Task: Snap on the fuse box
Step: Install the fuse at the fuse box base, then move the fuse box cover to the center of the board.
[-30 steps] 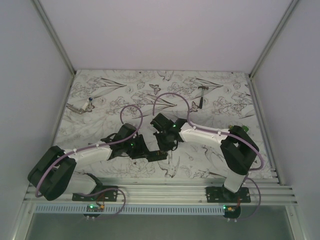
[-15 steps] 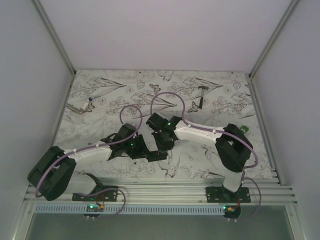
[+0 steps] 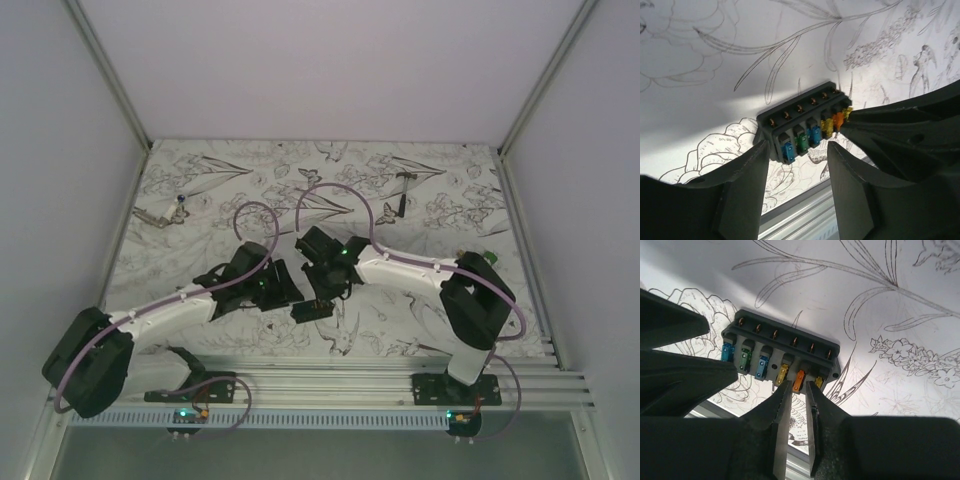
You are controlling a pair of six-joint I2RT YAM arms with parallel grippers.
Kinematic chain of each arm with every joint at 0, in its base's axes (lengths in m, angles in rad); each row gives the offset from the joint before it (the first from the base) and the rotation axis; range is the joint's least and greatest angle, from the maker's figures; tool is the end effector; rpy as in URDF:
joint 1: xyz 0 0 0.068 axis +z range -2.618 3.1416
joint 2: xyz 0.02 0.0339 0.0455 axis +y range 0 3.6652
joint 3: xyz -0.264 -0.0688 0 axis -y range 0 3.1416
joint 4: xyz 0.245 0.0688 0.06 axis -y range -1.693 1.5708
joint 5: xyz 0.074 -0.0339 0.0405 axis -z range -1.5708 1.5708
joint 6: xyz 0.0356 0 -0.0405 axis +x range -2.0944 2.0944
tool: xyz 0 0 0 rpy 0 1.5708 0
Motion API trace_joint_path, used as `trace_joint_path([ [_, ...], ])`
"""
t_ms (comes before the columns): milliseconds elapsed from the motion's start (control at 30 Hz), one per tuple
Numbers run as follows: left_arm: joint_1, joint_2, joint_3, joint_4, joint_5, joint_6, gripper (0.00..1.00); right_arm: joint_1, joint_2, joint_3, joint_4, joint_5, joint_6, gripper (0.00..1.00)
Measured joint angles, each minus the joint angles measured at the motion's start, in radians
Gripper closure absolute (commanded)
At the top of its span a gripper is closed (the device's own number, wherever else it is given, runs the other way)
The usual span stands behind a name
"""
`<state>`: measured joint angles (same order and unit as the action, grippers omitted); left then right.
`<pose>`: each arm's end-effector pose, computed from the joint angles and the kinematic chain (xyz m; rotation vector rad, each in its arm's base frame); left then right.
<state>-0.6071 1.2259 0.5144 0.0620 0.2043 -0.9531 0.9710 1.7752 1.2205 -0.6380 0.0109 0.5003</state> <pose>0.1948 -0.1441 0.1816 -0.2960 2.4111 -1.0236 0.2001 0.2919 0.1921 -0.6577 2.7556 0.3523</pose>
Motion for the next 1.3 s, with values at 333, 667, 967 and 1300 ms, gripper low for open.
trace_joint_path([
  [333,0.067,-0.084,0.135,-0.139,-0.054,0.076,0.23,-0.047,-0.175,0.041,0.045,-0.016,-0.103,0.36],
  [667,0.266,-0.172,0.115,-0.224,-0.077,0.152,0.08,-0.285,0.025,0.18,0.238,-0.028,-0.354,0.21],
  [967,0.311,-0.18,0.082,-0.244,-0.074,0.178,0.04,-0.318,0.409,0.513,0.352,-0.071,-0.597,0.02],
  [1300,0.315,-0.174,0.078,-0.244,-0.071,0.188,0.03,-0.396,0.786,1.009,0.32,-0.19,-0.733,0.0],
])
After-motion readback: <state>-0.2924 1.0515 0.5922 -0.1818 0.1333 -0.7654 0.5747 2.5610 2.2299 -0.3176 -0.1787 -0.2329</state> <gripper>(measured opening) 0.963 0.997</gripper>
